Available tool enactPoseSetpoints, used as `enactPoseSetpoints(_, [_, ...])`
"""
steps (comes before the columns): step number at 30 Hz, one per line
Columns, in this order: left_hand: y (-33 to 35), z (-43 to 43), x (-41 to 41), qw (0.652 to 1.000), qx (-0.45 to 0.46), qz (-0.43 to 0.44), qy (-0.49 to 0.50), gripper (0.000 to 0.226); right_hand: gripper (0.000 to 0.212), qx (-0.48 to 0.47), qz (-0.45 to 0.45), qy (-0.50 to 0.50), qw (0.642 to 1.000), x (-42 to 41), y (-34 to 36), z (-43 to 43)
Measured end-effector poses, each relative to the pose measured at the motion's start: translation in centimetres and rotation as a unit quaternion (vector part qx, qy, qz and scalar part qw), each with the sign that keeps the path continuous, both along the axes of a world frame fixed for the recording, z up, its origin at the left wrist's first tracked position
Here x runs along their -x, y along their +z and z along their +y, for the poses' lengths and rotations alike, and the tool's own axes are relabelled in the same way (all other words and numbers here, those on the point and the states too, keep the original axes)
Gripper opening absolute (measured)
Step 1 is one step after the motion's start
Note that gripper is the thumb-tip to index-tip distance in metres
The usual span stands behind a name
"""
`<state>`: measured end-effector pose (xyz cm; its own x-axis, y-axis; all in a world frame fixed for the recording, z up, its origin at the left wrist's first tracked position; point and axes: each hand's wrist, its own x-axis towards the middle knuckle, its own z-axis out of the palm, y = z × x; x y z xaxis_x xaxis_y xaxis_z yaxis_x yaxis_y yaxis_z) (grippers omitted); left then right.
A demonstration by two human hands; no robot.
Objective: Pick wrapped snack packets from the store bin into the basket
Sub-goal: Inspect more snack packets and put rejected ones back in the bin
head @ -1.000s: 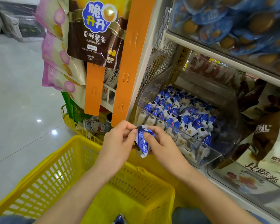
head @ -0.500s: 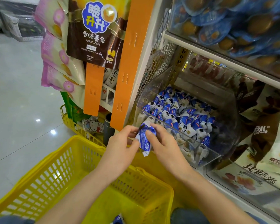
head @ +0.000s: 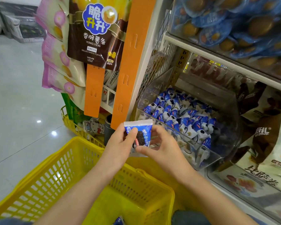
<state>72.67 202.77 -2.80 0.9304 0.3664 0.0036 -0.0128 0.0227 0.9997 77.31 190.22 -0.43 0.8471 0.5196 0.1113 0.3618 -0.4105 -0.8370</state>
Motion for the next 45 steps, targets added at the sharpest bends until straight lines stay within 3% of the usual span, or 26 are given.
enactPoseSetpoints(7, [-0.1,0.1,0.1,0.998,-0.046,-0.03,-0.006,0.017,0.007,-0.044,-0.009,0.001,0.999,0.6,-0.2,0.2])
enactPoseSetpoints(9, [-0.1,0.0,0.2,0.998,-0.043,-0.028,-0.019,0.019,0.01,-0.051,-0.032,-0.018,0.998,0.7,-0.4,0.3])
enactPoseSetpoints(11, [-0.1,0.0,0.2,0.998,-0.04,-0.034,-0.027,0.022,0.013,-0.033,-0.086,-0.015,0.996,0.7,-0.4,0.2])
enactPoseSetpoints(14, [0.1,0.1,0.2,0.999,-0.007,-0.028,-0.037,0.032,0.012,0.052,-0.248,-0.003,0.967,0.6,-0.5,-0.2])
enactPoseSetpoints(16, [0.2,0.1,0.1,0.999,0.013,-0.014,-0.045,0.031,0.014,0.069,-0.289,-0.007,0.955,0.6,-0.5,-0.2])
enactPoseSetpoints(18, [0.3,0.0,0.1,0.999,0.024,-0.009,-0.045,0.023,0.011,0.026,-0.238,-0.023,0.971,0.7,-0.4,-0.2])
enactPoseSetpoints(22, [0.5,0.2,0.1,0.999,0.041,0.013,-0.03,0.051,0.014,-0.066,-0.06,-0.095,0.992,0.4,0.1,-0.1])
enactPoseSetpoints(25, [0.5,0.6,0.0,0.994,0.112,-0.002,-0.013,0.054,0.007,-0.204,0.092,-0.141,0.964,-0.3,1.1,-0.4])
enactPoseSetpoints(28, [0.7,1.1,-0.1,0.992,0.123,-0.034,-0.007,0.032,0.008,-0.258,0.149,-0.14,0.944,-1.0,1.8,-0.5])
enactPoseSetpoints(30, [0.8,1.2,-0.1,0.992,0.113,-0.05,0.031,0.015,0.015,-0.224,0.149,-0.117,0.956,-1.2,1.8,-0.6])
enactPoseSetpoints(34, [1.1,1.6,-0.3,0.988,0.091,-0.087,0.091,0.015,0.029,-0.073,0.136,-0.013,0.988,-1.0,1.5,-0.9])
enactPoseSetpoints(38, [1.2,1.6,0.0,0.987,-0.086,-0.124,0.063,0.027,0.044,0.005,0.028,0.034,0.999,-0.2,0.7,-0.8])
enactPoseSetpoints(41, [0.9,1.0,0.1,0.979,-0.167,-0.113,0.023,0.027,0.02,-0.045,-0.015,0.033,0.998,0.2,0.9,-0.6])
enactPoseSetpoints(45, [0.6,0.6,0.2,0.987,-0.135,-0.083,0.016,0.015,0.006,-0.054,-0.041,-0.007,0.998,0.0,1.1,-0.7])
